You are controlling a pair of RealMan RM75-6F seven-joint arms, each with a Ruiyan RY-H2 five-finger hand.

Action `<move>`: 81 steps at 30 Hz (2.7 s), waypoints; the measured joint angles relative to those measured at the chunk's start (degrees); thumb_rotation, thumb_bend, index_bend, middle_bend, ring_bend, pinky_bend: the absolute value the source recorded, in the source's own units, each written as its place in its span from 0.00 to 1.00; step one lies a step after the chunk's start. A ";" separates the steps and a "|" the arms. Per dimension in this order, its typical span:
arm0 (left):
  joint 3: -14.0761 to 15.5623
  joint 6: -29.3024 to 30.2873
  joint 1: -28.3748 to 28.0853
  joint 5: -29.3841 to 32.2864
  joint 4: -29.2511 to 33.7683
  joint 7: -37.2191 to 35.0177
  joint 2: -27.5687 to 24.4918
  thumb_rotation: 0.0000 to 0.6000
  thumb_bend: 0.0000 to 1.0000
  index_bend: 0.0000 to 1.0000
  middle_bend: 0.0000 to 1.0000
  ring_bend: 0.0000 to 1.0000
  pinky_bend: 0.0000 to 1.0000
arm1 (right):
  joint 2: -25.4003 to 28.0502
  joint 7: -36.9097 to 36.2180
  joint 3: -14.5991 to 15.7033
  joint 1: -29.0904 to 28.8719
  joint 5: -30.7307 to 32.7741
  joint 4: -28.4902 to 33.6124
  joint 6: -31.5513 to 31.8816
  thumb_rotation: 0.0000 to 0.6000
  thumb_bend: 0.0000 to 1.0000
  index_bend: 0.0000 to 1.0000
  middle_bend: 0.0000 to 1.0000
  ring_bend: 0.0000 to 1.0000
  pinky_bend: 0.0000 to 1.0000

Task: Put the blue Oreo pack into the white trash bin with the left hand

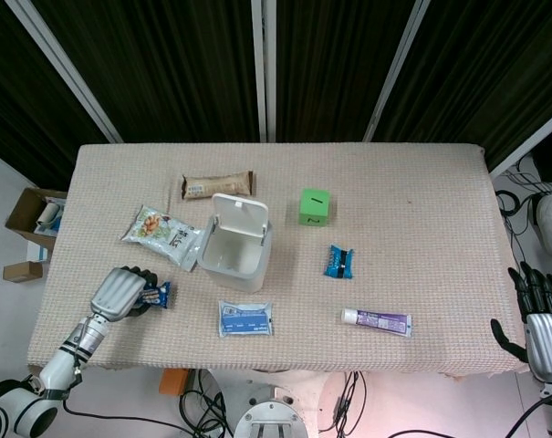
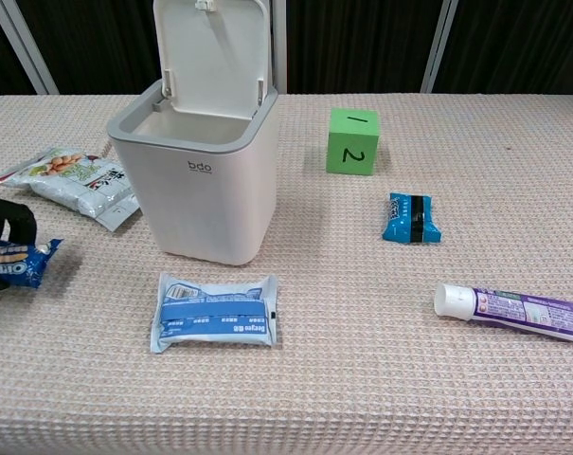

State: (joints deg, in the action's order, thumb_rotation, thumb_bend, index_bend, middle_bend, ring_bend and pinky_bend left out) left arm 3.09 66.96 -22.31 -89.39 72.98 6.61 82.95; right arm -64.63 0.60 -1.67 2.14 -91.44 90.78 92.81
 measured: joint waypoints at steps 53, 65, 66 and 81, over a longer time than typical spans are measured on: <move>-14.80 -4.09 -18.17 2.63 22.57 5.56 -4.66 1.00 0.13 0.07 0.10 0.16 0.32 | -0.56 -5.85 -0.92 0.03 3.83 -4.53 -2.03 1.00 0.26 0.00 0.00 0.00 0.00; -7.81 4.97 -7.70 1.34 29.88 12.41 -14.90 0.99 0.09 0.08 0.10 0.13 0.29 | -0.88 -5.46 -0.66 0.09 2.77 -4.55 -1.33 1.00 0.26 0.00 0.00 0.00 0.00; -6.53 6.28 -6.11 0.94 30.03 12.51 -15.63 0.97 0.09 0.08 0.10 0.13 0.29 | -0.93 -5.51 -0.65 0.11 2.75 -4.68 -1.31 1.00 0.26 0.00 0.00 0.00 0.00; 3.01 24.80 13.56 -3.39 9.68 -0.07 -14.36 0.87 0.09 0.08 0.10 0.10 0.25 | -1.59 -3.21 -0.34 -0.34 2.31 -4.21 -2.08 1.00 0.26 0.00 0.00 0.00 0.00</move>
State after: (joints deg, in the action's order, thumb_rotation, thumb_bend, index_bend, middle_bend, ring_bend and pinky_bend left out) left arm 6.10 91.76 -8.75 -92.78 82.66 6.54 68.59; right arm -66.22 -2.61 -2.00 1.80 -89.13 86.57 90.73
